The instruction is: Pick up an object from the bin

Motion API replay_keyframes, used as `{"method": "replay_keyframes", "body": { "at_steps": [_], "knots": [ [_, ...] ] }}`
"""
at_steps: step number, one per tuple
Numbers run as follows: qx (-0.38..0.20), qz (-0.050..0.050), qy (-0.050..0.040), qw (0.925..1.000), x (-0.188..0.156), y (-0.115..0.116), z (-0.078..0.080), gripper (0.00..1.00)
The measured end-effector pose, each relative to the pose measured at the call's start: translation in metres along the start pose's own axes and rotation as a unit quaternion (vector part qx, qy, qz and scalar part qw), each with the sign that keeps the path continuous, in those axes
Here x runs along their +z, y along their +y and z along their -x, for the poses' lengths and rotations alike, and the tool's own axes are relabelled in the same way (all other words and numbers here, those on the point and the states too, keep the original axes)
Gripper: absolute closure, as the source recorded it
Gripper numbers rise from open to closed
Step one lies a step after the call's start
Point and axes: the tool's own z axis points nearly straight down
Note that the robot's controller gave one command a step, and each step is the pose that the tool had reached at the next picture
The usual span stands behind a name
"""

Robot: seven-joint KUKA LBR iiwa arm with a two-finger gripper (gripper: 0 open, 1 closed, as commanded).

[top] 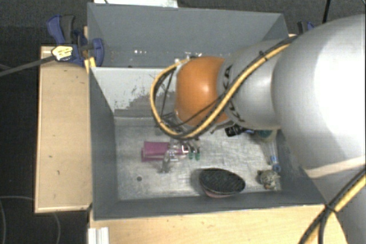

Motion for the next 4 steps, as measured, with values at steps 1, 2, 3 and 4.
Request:
{"method": "replay_keyframes", "body": {
  "at_steps": [1,2,3,4],
  "knots": [
    [0.004,0.000,-0.0009,1.0000,-0.001,0.000,0.001,0.00],
    [0.008,0.000,-0.0018,1.0000,-0.001,0.001,0.003,0.00],
    [0.010,0.001,-0.0037,0.9999,-0.003,0.001,0.004,1.00],
    [0.012,0.000,0.0004,0.9999,-0.018,0.001,0.005,1.00]
  ]
}}
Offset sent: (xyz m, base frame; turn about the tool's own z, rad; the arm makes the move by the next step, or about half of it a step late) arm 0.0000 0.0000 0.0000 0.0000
